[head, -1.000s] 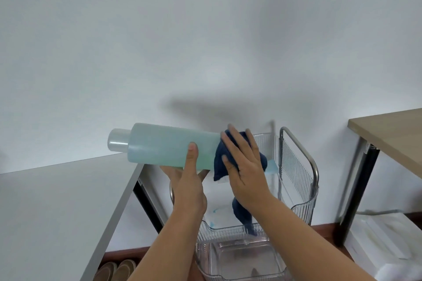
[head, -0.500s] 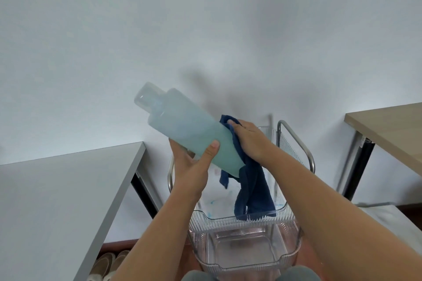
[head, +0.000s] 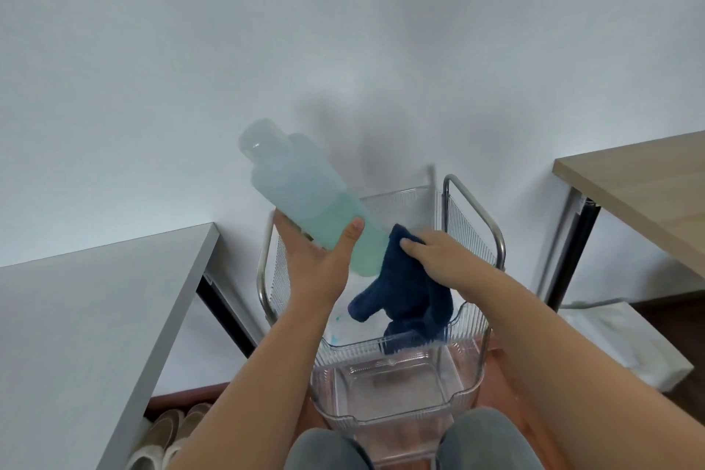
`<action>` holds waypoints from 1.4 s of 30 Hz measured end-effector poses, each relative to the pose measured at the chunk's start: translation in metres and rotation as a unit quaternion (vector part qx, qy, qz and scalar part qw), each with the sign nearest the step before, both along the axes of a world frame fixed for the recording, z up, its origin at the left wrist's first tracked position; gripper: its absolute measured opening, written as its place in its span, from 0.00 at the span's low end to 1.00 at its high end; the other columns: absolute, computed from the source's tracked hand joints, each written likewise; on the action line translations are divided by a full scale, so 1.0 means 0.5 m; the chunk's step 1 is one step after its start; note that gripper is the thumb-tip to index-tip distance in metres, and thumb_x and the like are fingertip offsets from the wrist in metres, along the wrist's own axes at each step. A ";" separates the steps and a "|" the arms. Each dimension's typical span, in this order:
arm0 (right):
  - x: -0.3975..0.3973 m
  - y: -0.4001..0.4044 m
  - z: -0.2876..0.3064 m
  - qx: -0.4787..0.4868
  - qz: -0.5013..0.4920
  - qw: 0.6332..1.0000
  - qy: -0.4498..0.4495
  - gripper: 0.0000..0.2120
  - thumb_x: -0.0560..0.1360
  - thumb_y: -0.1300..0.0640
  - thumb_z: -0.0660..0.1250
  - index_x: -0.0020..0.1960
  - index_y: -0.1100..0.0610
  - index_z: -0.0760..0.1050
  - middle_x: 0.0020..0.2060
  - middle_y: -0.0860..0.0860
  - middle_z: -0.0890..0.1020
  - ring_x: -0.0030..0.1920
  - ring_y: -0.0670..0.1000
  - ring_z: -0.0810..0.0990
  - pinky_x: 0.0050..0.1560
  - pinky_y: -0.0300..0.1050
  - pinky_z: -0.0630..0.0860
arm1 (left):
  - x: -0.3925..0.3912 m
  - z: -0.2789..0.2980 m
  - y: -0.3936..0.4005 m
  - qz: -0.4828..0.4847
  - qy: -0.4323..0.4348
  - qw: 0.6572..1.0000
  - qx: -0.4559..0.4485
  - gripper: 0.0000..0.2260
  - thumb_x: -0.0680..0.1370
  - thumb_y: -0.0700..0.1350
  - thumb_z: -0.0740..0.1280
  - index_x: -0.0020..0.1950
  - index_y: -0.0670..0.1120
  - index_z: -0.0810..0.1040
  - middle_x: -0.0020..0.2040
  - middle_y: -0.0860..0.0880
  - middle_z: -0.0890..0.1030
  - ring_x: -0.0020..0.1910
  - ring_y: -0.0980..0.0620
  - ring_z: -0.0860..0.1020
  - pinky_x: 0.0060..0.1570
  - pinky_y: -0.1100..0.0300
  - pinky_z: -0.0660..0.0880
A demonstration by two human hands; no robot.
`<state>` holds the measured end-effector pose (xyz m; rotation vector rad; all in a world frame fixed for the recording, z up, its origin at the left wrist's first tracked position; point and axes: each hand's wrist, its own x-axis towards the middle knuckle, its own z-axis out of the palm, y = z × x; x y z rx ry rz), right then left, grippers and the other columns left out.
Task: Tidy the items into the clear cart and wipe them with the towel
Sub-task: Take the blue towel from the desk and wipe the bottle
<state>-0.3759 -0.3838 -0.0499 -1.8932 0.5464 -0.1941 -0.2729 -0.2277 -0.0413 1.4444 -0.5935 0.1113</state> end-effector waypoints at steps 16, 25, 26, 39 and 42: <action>0.038 0.145 -0.138 -0.321 0.140 0.925 0.148 0.17 0.80 0.51 0.51 0.56 0.58 0.75 0.53 0.58 0.80 0.51 0.60 0.77 0.45 0.50 0.71 | 0.088 -0.069 -0.193 -0.200 0.064 0.945 0.249 0.40 0.53 0.52 0.82 0.56 0.66 0.62 0.55 0.60 0.77 0.53 0.65 0.76 0.46 0.63 0.78; 0.041 0.138 -0.150 -0.301 0.133 0.936 0.126 0.13 0.80 0.51 0.51 0.45 0.56 0.70 0.44 0.57 0.80 0.41 0.58 0.76 0.36 0.48 0.66 | 0.069 -0.108 -0.269 -0.231 0.054 0.924 0.298 0.42 0.59 0.46 0.83 0.63 0.56 0.59 0.57 0.56 0.76 0.58 0.50 0.76 0.54 0.52 0.77; 0.038 0.137 -0.148 -0.297 0.131 0.938 0.119 0.13 0.80 0.50 0.51 0.44 0.55 0.69 0.43 0.56 0.80 0.39 0.58 0.75 0.34 0.47 0.64 | 0.067 -0.110 -0.274 -0.229 0.053 0.923 0.305 0.42 0.59 0.47 0.83 0.63 0.56 0.59 0.56 0.56 0.76 0.57 0.50 0.76 0.53 0.52 0.77; 0.028 0.128 -0.126 -0.166 0.082 0.982 0.038 0.11 0.78 0.54 0.56 0.45 0.57 0.76 0.41 0.55 0.82 0.41 0.57 0.79 0.40 0.47 0.72 | 0.109 -0.061 -0.247 -0.266 0.035 0.861 0.432 0.46 0.64 0.49 0.83 0.75 0.49 0.62 0.69 0.55 0.69 0.63 0.52 0.73 0.60 0.55 0.72; 0.015 0.112 -0.088 -0.122 0.016 0.992 -0.020 0.11 0.77 0.56 0.59 0.43 0.60 0.77 0.38 0.55 0.82 0.40 0.55 0.79 0.40 0.47 0.73 | 0.136 -0.043 -0.160 -0.255 0.041 0.849 0.461 0.27 0.73 0.39 0.74 0.70 0.52 0.70 0.67 0.54 0.74 0.55 0.56 0.77 0.50 0.63 0.73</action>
